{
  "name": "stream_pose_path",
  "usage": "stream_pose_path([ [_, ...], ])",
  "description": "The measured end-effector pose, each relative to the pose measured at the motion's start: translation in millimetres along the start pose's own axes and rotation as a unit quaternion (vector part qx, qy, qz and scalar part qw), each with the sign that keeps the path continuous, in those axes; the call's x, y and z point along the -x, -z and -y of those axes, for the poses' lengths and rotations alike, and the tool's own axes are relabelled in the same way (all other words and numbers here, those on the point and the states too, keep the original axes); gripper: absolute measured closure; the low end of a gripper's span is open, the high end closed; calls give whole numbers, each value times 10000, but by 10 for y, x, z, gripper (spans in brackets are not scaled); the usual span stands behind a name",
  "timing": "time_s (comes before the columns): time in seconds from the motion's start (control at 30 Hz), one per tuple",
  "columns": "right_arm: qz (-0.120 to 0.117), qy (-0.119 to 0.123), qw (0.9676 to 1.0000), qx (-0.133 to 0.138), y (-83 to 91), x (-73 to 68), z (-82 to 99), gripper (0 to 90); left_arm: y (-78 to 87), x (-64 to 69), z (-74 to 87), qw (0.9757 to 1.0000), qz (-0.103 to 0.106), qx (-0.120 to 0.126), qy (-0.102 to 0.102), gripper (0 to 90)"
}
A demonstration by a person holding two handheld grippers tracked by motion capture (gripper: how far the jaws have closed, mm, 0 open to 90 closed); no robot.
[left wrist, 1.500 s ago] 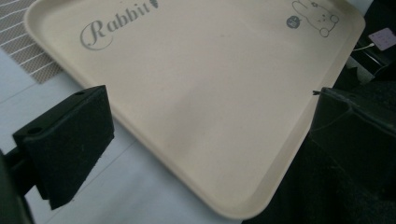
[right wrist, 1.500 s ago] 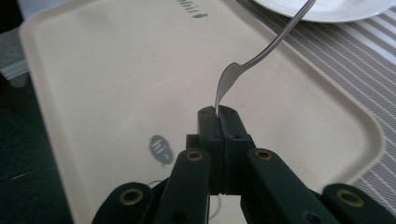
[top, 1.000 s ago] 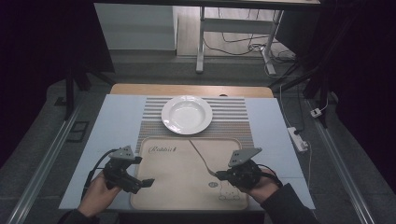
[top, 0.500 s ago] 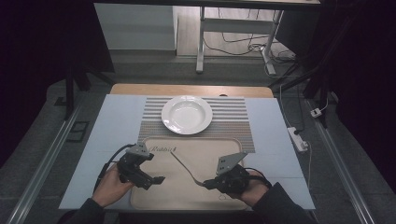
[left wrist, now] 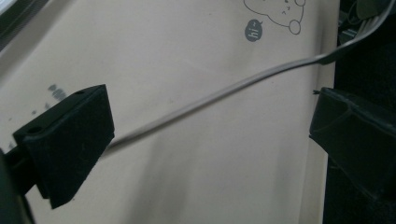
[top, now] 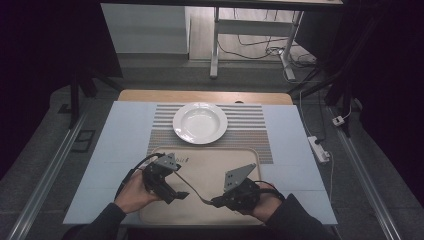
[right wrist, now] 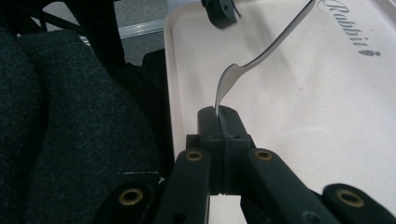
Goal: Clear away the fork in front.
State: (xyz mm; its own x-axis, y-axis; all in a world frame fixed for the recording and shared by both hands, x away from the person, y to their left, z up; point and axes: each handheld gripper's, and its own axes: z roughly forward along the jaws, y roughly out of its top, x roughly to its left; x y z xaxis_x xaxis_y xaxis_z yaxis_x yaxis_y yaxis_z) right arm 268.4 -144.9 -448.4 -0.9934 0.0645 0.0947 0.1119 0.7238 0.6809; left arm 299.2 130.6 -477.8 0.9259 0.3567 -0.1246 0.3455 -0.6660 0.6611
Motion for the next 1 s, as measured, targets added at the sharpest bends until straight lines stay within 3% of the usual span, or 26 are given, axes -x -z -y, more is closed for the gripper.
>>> stream_pose_path([
  [0.2, -50, 66, 10000, -41, 3, -4, -15, 897, -102, 29, -105, 9988, 99, -252, -409, 95],
  [0.37, -123, 105, 9998, -76, 12, -10, -14, 897, -146, 62, -147, 9954, 174, -464, -819, 283],
  [0.7, -271, 179, 9994, -71, 29, -20, -18, 897, -151, 71, -128, 9900, 402, -595, -1215, 528],
  [0.87, -377, 212, 9990, -93, 23, -25, -14, 897, -154, 88, -116, 9866, 459, -678, -1413, 618],
  [0.9, -377, 230, 9990, -104, 20, -27, -14, 897, -152, 94, -116, 9855, 433, -713, -1476, 628],
  [0.97, -433, 232, 9987, -117, 18, -26, -13, 897, -153, 127, -114, 9809, 448, -770, -1732, 656],
  [1.0, -463, 241, 9986, -120, 19, -24, -10, 897, -153, 127, -114, 9809, 448, -770, -1732, 670],
])
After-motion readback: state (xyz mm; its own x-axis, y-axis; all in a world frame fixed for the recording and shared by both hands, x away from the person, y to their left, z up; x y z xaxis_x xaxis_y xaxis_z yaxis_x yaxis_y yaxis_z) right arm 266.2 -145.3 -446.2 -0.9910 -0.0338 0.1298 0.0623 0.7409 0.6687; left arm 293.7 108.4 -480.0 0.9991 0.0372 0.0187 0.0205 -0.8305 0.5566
